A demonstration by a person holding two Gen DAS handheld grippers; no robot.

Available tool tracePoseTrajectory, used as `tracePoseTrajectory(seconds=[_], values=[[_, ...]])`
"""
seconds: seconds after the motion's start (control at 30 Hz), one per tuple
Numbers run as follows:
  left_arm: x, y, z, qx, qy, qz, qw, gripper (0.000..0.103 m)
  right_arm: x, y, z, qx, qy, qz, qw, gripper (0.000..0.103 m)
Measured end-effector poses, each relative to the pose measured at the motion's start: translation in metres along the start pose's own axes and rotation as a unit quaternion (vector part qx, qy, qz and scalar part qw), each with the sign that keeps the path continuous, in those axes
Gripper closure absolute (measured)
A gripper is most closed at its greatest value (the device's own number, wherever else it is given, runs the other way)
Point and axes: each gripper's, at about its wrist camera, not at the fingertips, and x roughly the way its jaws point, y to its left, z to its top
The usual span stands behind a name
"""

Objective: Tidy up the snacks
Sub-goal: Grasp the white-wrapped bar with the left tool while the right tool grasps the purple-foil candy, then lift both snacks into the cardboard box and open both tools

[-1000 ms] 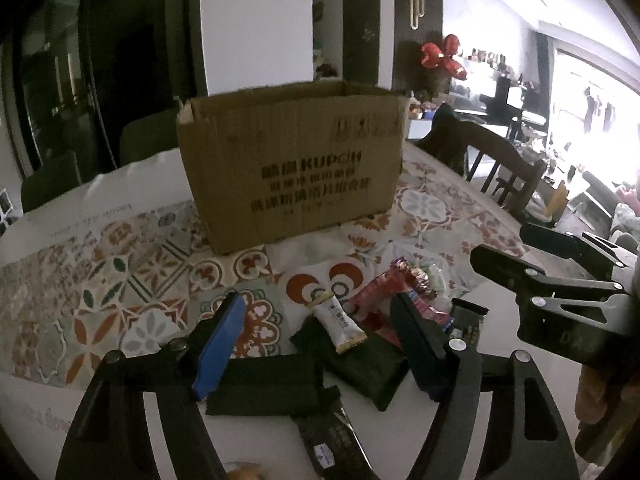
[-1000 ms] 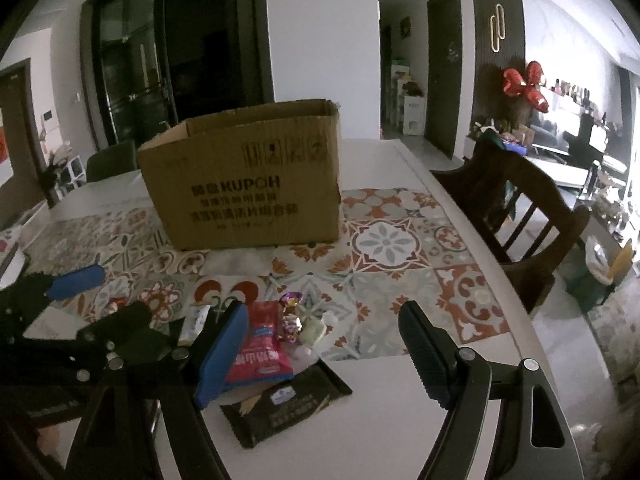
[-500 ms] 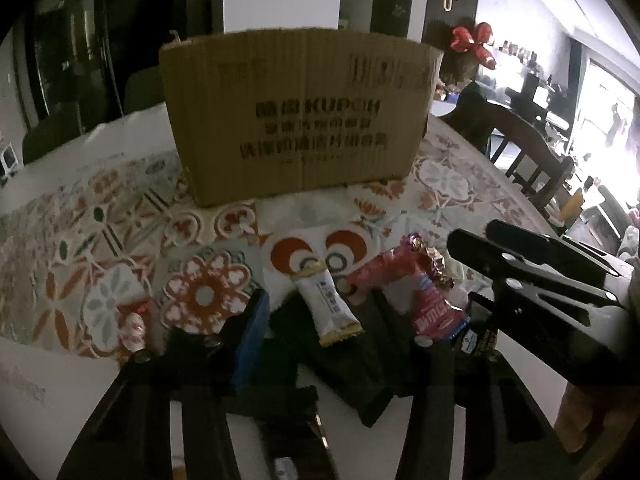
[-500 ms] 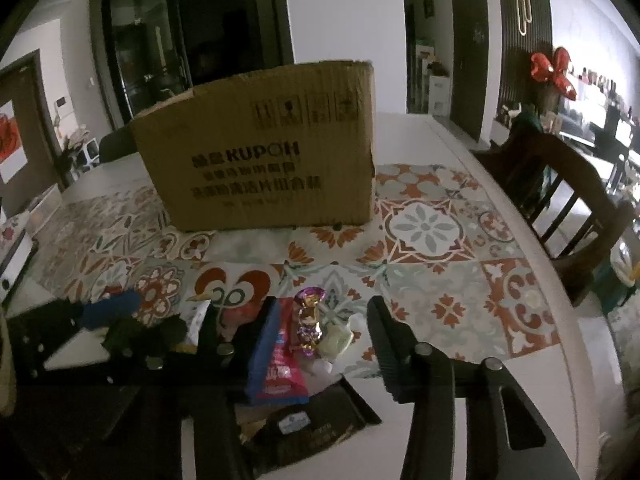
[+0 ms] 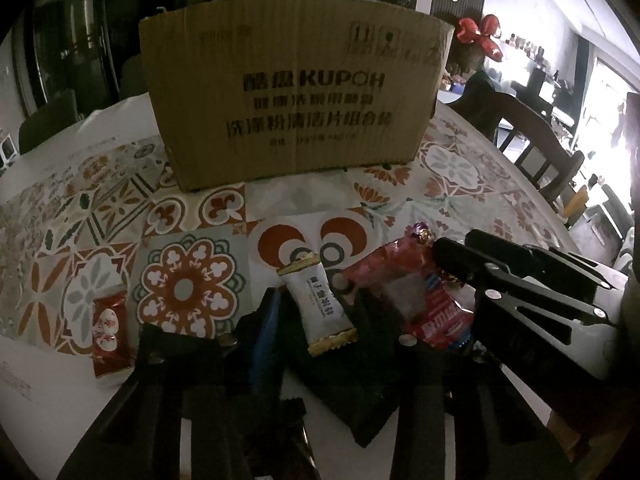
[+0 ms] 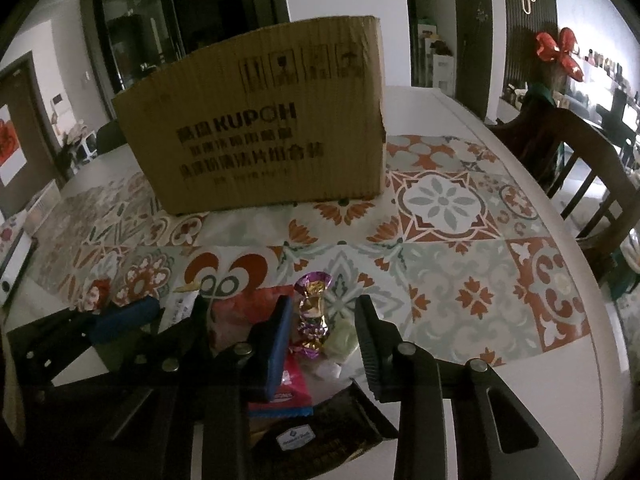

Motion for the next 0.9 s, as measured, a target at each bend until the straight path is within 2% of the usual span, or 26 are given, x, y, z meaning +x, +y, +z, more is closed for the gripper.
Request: tracePoseTrajectory(seconds=[0.1, 0.3, 0.4, 0.63, 0.9], values=[[0.003, 0.001, 0.000, -0.002, 0.002, -0.004, 1.0000, 0.071, 0.005, 0.002, -0.001, -0.004, 0.008, -0.001, 1.000, 0.076], [0.007, 0.001, 0.002, -0.003, 0.001, -0.008, 1.0000, 0.076, 0.008, 0.003, -0.001, -0.008, 0.006, -0.003, 1.000, 0.078], [0.008, 0.001, 0.004, -0.002, 0.001, -0.010, 0.9999, 0.080, 0.010, 0.005, 0.001, -0.014, 0.009, 0.003, 1.000, 0.085], [0.002, 0.002, 0.005, 0.001, -0.011, -0.013, 0.9999, 0.082, 0.006, 0.007, 0.000, -0.015, 0.003, 0.004, 1.000, 0.085], [-0.027, 0.003, 0.010, 0.007, -0.044, -0.026, 0.9987, 0.082, -0.017, 0.010, 0.005, -0.013, -0.023, 0.008, 1.000, 0.085]])
